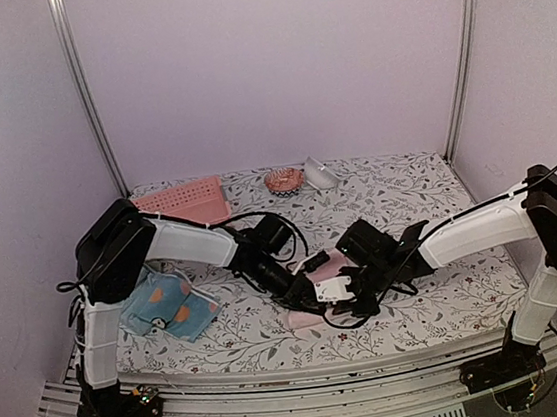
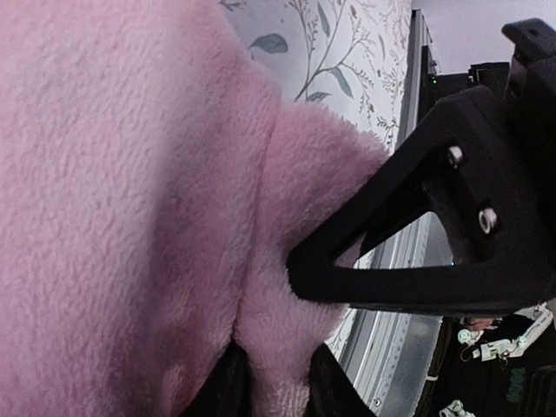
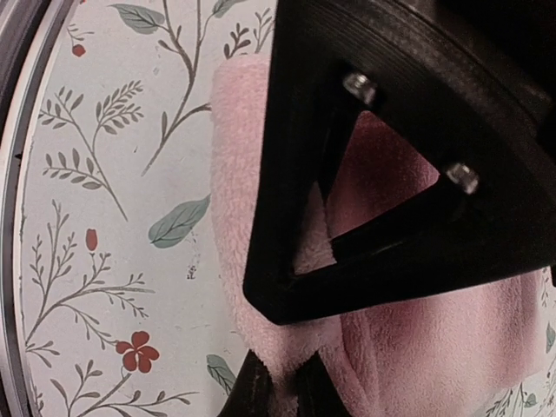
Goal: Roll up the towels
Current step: Roll the towel at the center of the board.
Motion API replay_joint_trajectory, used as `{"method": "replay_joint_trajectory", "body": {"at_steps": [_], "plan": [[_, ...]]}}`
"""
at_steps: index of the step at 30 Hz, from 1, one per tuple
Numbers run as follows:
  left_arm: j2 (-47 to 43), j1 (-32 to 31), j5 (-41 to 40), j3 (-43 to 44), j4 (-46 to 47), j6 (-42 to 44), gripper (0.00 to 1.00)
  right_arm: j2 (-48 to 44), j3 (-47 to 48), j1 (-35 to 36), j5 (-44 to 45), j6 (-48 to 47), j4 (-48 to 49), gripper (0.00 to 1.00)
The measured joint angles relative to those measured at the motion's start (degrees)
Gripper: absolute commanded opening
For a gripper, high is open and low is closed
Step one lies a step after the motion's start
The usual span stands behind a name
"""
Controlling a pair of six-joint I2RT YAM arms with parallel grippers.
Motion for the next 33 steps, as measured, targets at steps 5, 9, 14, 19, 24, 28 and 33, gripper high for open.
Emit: {"method": "replay_joint_trajectory", "body": {"at_steps": [5,9,14,19,24,28,33], "plan": [[-8.94,0.11,-8.98,-8.22,4.02,-0.87,0.44,1.92,3.74,-4.48,-8.24,2.38,-4.48,0.03],[-24.13,0.81,-20.57,-21.18,10.71,-1.68,0.49,6.78,10.64,-10.25,-17.86,3.91,-13.84,0.03],[-35.52,-1.68,-34.01,-31.41,20.2,0.72,0.49,17.03,21.51,-15.45,-28.89,4.63,-26.1,0.03],[-37.42,-13.49,-47.47,-36.85,26.88,10.45,0.5,26.23,30.75,-18.45,-37.92,3.87,-37.57,0.03],[-30.93,-22.05,-56.89,-32.3,27.91,22.99,0.52,31.28,36.79,-19.39,-41.03,2.62,-45.72,0.04],[-23.04,-23.54,-64.41,-25.44,27.58,32.5,0.53,31.85,38.38,-19.32,-40.41,1.99,-48.61,0.04],[-18.4,-23.65,-70.31,-22.34,28.2,41.79,0.53,32.17,39.56,-19.23,-39.52,1.55,-50.62,0.04]]}}
